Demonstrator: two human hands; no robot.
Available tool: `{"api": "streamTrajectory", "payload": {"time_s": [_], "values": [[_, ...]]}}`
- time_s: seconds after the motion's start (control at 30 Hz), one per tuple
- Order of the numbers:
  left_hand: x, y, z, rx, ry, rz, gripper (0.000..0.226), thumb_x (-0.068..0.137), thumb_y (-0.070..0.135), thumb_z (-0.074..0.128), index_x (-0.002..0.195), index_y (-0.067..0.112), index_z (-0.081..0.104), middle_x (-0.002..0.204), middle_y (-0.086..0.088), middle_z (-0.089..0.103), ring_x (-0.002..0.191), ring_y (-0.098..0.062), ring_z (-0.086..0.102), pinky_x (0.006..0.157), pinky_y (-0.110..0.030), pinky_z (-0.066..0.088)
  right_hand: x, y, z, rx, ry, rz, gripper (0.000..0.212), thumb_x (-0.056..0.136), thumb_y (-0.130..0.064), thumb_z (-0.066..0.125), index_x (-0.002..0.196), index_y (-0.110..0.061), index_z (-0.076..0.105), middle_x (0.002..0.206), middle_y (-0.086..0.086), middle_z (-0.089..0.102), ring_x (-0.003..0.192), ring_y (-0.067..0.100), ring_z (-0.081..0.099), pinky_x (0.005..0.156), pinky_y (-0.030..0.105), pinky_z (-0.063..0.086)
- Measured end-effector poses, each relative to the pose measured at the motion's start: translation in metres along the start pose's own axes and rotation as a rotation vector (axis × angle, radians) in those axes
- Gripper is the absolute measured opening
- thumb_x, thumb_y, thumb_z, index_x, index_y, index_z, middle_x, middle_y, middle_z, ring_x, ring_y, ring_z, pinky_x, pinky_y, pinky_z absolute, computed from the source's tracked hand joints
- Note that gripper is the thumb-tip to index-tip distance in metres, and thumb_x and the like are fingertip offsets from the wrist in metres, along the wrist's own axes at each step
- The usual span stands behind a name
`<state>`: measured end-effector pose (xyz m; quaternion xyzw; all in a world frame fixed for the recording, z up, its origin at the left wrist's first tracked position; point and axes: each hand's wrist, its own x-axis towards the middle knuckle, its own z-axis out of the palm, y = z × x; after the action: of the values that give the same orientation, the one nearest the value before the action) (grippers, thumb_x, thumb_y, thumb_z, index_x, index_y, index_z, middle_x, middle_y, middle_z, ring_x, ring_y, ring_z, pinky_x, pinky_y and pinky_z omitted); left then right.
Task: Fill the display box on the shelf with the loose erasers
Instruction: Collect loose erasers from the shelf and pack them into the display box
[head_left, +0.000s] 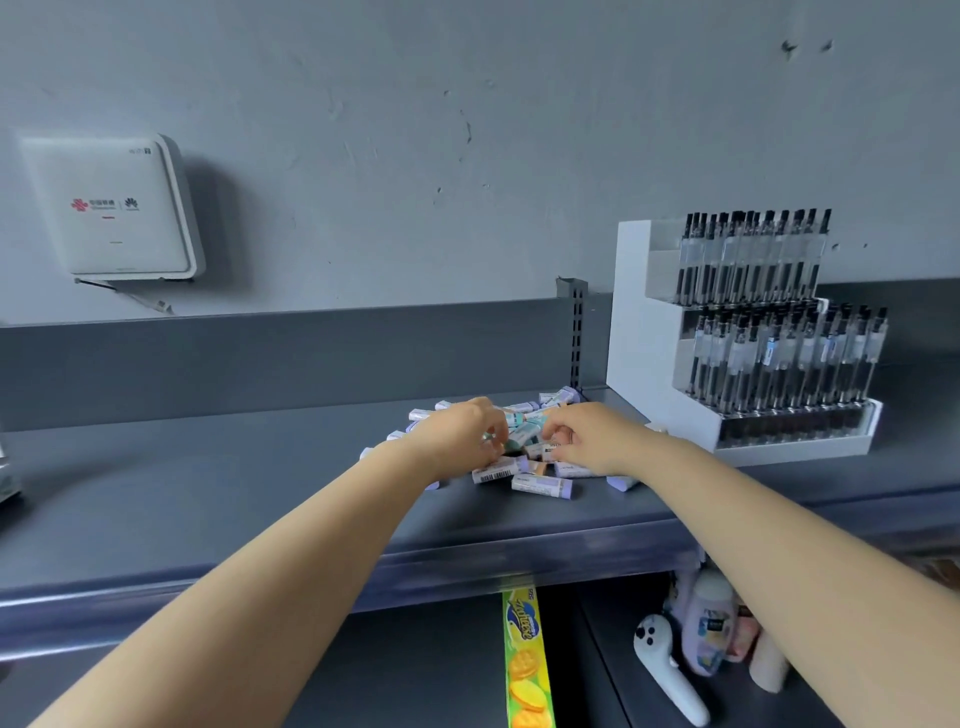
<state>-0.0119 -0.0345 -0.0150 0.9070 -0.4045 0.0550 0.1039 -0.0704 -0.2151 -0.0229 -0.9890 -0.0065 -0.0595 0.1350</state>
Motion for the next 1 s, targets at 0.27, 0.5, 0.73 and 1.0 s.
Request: {"api": "streamTrajectory", "payload": {"time_s": [0.27,0.5,0.73,1.0], "values": [[-0.008,0.000,-0.004,-0.004,0.137,-0.046,0.019,0.088,0.010,0.051,0.104,0.009,0.061,0.112,-0.006,0.055,0.085,-0.019,0.054,0.074,-0.026,0.041,-0.004,-0.002,-0.012,0.183,0.211,-0.030,0.017,0.091,-0.018,0.052,0.102,-0.009,0.062,0.091,-0.003,0.053,0.082,0.015,0.050,0.077,0.029,0.041],[-0.027,-0.012,-0.021,-0.139,0.364,-0.180,0.020,0.086,0.019,0.064,0.101,0.007,0.067,0.091,0.000,0.048,0.078,-0.020,0.052,0.068,-0.024,0.037,-0.005,-0.025,-0.018,0.568,0.349,-0.022,0.013,0.083,-0.009,0.058,0.093,-0.016,0.064,0.082,-0.005,0.061,0.083,0.015,0.059,0.073,0.025,0.045],[-0.076,-0.041,-0.033,-0.447,0.559,-0.377,0.010,0.078,0.017,0.072,0.078,0.011,0.065,0.066,0.004,0.063,0.042,0.002,0.057,0.047,-0.005,0.040,0.006,-0.074,-0.004,0.825,0.310,-0.095,0.029,0.084,-0.007,0.057,0.106,-0.021,0.068,0.100,-0.001,0.066,0.083,0.010,0.060,0.081,0.028,0.051],[-0.163,-0.101,-0.064,-0.796,0.705,-0.600,0.016,0.071,0.015,0.078,0.078,0.009,0.066,0.066,-0.005,0.071,0.060,-0.014,0.068,0.050,-0.024,0.040,0.023,-0.172,0.017,1.185,0.233,-0.070,0.010,0.086,-0.011,0.060,0.093,-0.017,0.064,0.081,0.000,0.068,0.063,0.008,0.063,0.056,0.018,0.046]]}}
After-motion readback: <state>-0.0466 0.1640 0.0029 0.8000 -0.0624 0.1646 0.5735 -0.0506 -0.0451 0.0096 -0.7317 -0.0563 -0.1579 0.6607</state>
